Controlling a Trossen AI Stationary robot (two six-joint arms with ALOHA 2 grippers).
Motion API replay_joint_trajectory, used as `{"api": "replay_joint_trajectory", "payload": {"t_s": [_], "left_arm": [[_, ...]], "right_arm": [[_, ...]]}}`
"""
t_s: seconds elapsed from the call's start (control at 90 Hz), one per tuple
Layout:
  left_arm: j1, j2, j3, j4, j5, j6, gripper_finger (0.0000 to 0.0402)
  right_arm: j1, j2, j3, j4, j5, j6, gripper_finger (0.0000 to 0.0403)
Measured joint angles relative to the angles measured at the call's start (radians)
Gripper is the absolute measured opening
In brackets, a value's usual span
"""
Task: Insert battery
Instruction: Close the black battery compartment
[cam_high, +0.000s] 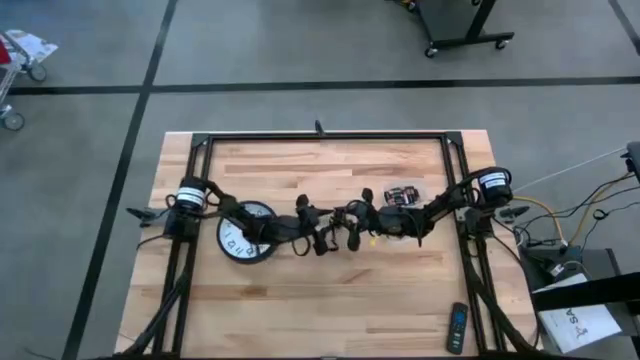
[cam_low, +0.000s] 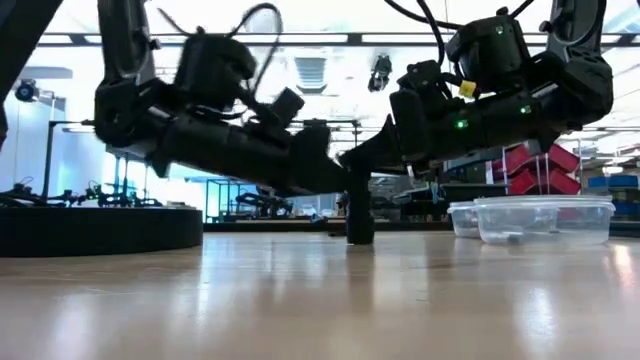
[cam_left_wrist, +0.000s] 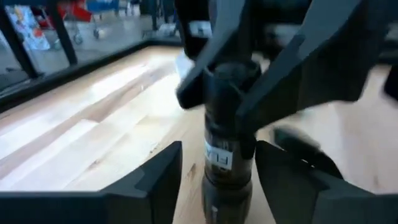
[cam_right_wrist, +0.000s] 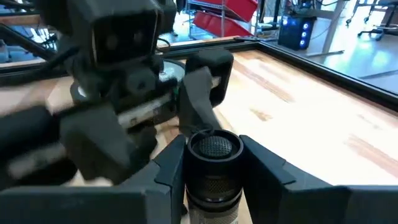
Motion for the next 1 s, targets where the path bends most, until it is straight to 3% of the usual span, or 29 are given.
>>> {"api": "replay_joint_trajectory", "payload": {"t_s": [0.2,0.5,0.8,1.0], "left_arm": [[0.047,0.048,-0.026,0.149,0.108,-0.008,0.0193],[0.118,0.138,0.058,0.13,0.365,0.047,0.0169],[0.247,0.138,0.054,0.13,0.758,0.012,0.0153],[0.295,0.138,0.094,0.115,0.937,0.018,0.0156]], "right_arm": [[0.0,0.0,0.0,0.0,0.002,0.001,0.0103],[0.0,0.0,0.0,-0.001,0.001,0.008,0.0101],[0.0,-0.001,0.0,-0.008,-0.011,0.023,0.0099],[0.0,-0.001,0.0,-0.008,-0.032,0.029,0.0107]]}}
